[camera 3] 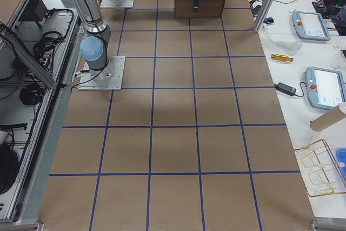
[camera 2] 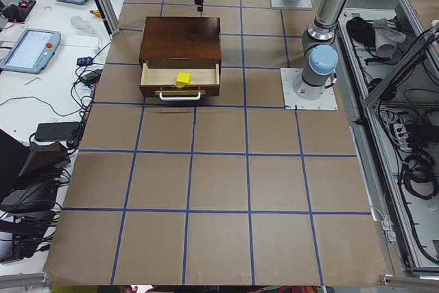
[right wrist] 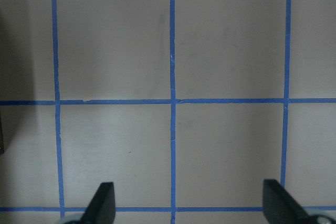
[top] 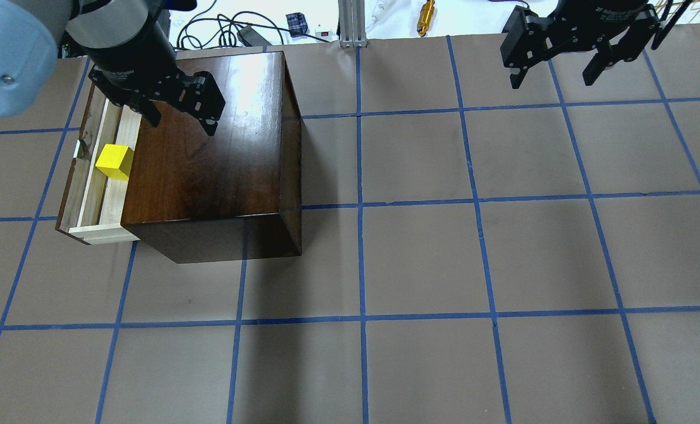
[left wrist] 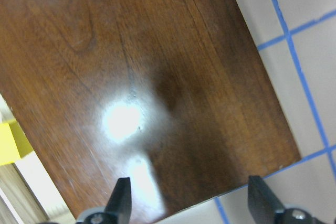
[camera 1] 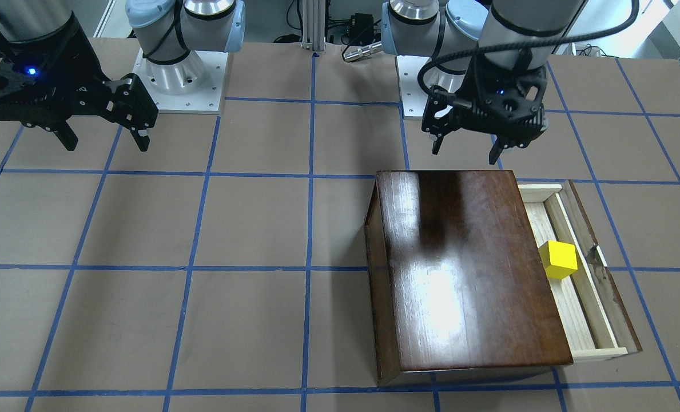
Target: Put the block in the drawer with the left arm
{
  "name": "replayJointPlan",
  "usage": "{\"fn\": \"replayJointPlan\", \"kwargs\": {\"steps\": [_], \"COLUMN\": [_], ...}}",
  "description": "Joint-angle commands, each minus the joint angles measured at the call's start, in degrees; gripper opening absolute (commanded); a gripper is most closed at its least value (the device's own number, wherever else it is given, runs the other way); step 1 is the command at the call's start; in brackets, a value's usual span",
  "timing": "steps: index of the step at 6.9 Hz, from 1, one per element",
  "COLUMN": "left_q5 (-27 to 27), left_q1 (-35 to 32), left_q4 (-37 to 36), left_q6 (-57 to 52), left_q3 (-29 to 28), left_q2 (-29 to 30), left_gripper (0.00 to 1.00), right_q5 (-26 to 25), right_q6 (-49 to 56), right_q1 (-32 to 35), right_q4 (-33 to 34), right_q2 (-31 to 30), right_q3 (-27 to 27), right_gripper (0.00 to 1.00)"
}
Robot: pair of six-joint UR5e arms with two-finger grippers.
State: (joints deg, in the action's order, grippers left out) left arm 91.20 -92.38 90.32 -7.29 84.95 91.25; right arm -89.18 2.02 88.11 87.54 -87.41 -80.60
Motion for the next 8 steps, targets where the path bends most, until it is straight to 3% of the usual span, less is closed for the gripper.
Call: {"fn": "replayJointPlan", "kwargs": {"steps": [1, 4, 8], "left_q5": [-0.1, -0.1, -0.1], "left_q1": [1.4, 2.4, 3.2], "left_q4": [-0.1, 0.3, -0.1], "left_q6": [8.0, 9.9, 10.8], "left_q3": [0.6, 1.1, 1.6], "left_q2": [-2.3, -3.3, -2.9], "left_gripper": [0.87, 1.0, 1.0], "right_q5": [0.0, 0.1, 0.0], "right_q6": [0.0, 0.0, 0.0], "right_q1": [0.0, 0.0, 0.0], "right_q4": [0.0, 0.0, 0.0], "right_q2": [0.0, 0.0, 0.0], "right_q3": [0.0, 0.0, 0.0], "right_gripper": [1.0, 1.0, 1.0]}}
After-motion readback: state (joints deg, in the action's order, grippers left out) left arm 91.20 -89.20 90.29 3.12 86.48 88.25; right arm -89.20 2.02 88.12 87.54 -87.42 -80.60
